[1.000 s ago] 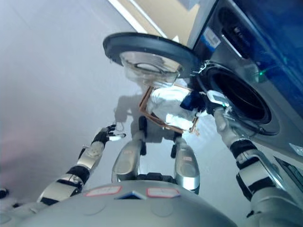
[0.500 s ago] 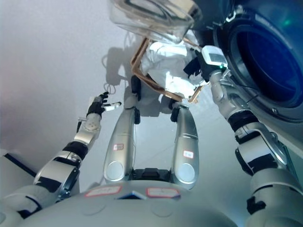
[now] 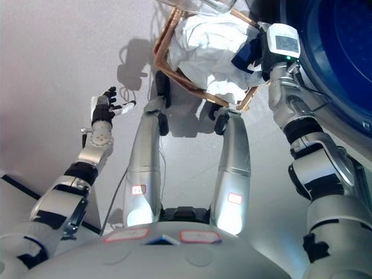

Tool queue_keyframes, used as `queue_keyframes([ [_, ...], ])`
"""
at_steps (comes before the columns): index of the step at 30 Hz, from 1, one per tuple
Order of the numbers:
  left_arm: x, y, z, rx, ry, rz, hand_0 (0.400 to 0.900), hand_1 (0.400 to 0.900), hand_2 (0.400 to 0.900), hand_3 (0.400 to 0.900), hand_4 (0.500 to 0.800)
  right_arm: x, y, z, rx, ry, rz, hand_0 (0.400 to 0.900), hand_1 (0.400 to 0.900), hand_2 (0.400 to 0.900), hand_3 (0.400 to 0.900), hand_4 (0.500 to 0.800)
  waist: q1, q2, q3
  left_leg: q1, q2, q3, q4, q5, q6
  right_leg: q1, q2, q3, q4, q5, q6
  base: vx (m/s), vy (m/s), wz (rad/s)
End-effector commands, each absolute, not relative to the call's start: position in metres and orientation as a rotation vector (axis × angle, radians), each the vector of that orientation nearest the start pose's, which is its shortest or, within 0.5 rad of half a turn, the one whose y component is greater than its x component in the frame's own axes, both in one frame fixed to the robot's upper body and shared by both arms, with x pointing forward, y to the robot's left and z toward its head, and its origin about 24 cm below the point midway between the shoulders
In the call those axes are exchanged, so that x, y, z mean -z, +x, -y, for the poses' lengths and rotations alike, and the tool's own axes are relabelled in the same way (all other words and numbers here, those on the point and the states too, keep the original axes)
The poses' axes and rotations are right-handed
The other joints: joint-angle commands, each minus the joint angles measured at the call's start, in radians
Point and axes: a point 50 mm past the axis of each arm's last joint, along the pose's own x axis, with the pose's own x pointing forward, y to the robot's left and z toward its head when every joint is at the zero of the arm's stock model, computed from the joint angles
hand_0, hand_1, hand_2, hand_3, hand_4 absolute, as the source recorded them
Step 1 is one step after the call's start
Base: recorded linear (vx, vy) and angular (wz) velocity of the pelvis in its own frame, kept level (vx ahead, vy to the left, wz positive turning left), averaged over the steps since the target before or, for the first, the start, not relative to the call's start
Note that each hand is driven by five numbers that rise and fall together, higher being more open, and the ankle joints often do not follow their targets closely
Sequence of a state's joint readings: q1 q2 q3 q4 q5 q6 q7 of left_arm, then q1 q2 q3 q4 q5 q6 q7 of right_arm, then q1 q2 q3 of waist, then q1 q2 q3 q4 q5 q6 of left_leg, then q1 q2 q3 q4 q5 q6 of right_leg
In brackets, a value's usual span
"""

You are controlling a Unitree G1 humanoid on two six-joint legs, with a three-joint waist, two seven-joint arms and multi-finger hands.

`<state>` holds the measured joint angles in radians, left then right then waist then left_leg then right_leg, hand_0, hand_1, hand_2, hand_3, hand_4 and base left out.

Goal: Put the clothes in the basket into the washing machine.

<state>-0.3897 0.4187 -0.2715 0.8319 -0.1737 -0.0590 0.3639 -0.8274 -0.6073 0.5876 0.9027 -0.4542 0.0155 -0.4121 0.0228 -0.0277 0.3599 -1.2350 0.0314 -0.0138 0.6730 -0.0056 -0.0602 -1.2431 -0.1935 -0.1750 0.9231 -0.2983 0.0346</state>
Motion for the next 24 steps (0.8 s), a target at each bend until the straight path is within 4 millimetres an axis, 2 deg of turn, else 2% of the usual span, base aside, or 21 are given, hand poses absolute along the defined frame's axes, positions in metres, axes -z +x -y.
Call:
queue_keyframes([
  [1, 0.029, 0.272, -0.262, -0.405, 0.393, -0.379, 0.900, 0.900, 0.900, 0.900, 0.800, -0.140, 0.378, 0.257, 0.313, -1.469, 0.174, 0.900, 0.900, 0.900, 0.900, 0.800, 0.000, 0.070, -0.063, -0.035, -0.029, 0.048, 0.140, -0.166, 0.032, -0.050, 0.065, 0.040, -0.016, 0.137, 0.026, -0.02, -0.025, 0.09],
  [9, 0.028, 0.271, -0.269, -0.441, 0.375, -0.380, 0.900, 0.900, 0.900, 0.900, 0.800, -0.153, 0.384, 0.276, 0.426, -1.498, 0.095, 0.900, 0.900, 0.900, 0.900, 0.800, 0.019, 0.085, -0.081, -0.156, -0.039, 0.051, 0.234, -0.177, 0.030, -0.168, 0.056, 0.045, 0.064, 0.117, 0.019, -0.01, -0.019, 0.08],
  [11, 0.019, 0.275, -0.267, -0.431, 0.374, -0.330, 0.900, 0.900, 0.900, 0.900, 0.800, -0.154, 0.383, 0.286, 0.456, -1.532, 0.051, 0.900, 0.900, 0.900, 0.900, 0.800, 0.027, 0.091, -0.084, -0.175, -0.043, 0.051, 0.239, -0.178, 0.030, -0.188, 0.053, 0.046, 0.075, 0.108, 0.017, 0.01, -0.044, 0.17],
  [12, 0.016, 0.275, -0.267, -0.430, 0.362, -0.311, 0.900, 0.900, 0.900, 0.900, 0.800, -0.154, 0.381, 0.297, 0.488, -1.576, -0.002, 0.900, 0.900, 0.900, 0.900, 0.800, 0.036, 0.094, -0.088, -0.191, -0.049, 0.052, 0.248, -0.179, 0.030, -0.201, 0.051, 0.047, 0.085, 0.105, 0.015, 0.02, -0.041, 0.21],
  [13, 0.015, 0.276, -0.267, -0.429, 0.357, -0.302, 0.900, 0.900, 0.900, 0.900, 0.800, -0.162, 0.381, 0.303, 0.521, -1.591, -0.008, 0.900, 0.900, 0.900, 0.900, 0.800, 0.040, 0.096, -0.090, -0.201, -0.051, 0.053, 0.251, -0.178, 0.029, -0.210, 0.049, 0.049, 0.089, 0.101, 0.015, 0.01, -0.027, 0.16],
  [19, 0.012, 0.274, -0.260, -0.397, 0.344, -0.268, 0.900, 0.900, 0.900, 0.900, 0.800, -0.175, 0.376, 0.323, 0.626, -1.624, -0.060, 0.900, 0.900, 0.900, 0.900, 0.800, 0.057, 0.104, -0.099, -0.231, -0.060, 0.058, 0.274, -0.182, 0.032, -0.241, 0.048, 0.056, 0.122, 0.090, 0.012, 0.01, 0.003, 0.02],
  [21, 0.013, 0.272, -0.257, -0.379, 0.343, -0.262, 0.900, 0.900, 0.900, 0.900, 0.800, -0.176, 0.375, 0.326, 0.639, -1.637, -0.069, 0.767, 0.767, 0.767, 0.767, 0.720, 0.063, 0.108, -0.102, -0.227, -0.060, 0.060, 0.268, -0.181, 0.034, -0.242, 0.050, 0.058, 0.120, 0.089, 0.011, 0.03, 0.019, -0.03],
  [22, 0.014, 0.272, -0.255, -0.372, 0.342, -0.264, 0.900, 0.900, 0.900, 0.900, 0.800, -0.175, 0.374, 0.327, 0.641, -1.639, -0.080, 0.586, 0.586, 0.586, 0.586, 0.612, 0.064, 0.109, -0.104, -0.226, -0.062, 0.061, 0.265, -0.179, 0.035, -0.239, 0.052, 0.057, 0.118, 0.090, 0.011, 0.00, 0.000, 0.00],
  [23, 0.014, 0.273, -0.255, -0.370, 0.344, -0.266, 0.900, 0.900, 0.900, 0.900, 0.800, -0.176, 0.374, 0.327, 0.643, -1.648, -0.080, 0.518, 0.518, 0.518, 0.518, 0.571, 0.064, 0.109, -0.106, -0.225, -0.062, 0.061, 0.261, -0.177, 0.035, -0.239, 0.053, 0.057, 0.116, 0.090, 0.012, 0.03, -0.012, 0.04],
  [24, 0.015, 0.272, -0.254, -0.370, 0.346, -0.271, 0.900, 0.900, 0.900, 0.900, 0.800, -0.175, 0.375, 0.326, 0.644, -1.648, -0.076, 0.400, 0.400, 0.400, 0.400, 0.500, 0.063, 0.109, -0.109, -0.225, -0.064, 0.061, 0.256, -0.175, 0.036, -0.237, 0.054, 0.058, 0.113, 0.091, 0.011, 0.03, -0.022, 0.04],
])
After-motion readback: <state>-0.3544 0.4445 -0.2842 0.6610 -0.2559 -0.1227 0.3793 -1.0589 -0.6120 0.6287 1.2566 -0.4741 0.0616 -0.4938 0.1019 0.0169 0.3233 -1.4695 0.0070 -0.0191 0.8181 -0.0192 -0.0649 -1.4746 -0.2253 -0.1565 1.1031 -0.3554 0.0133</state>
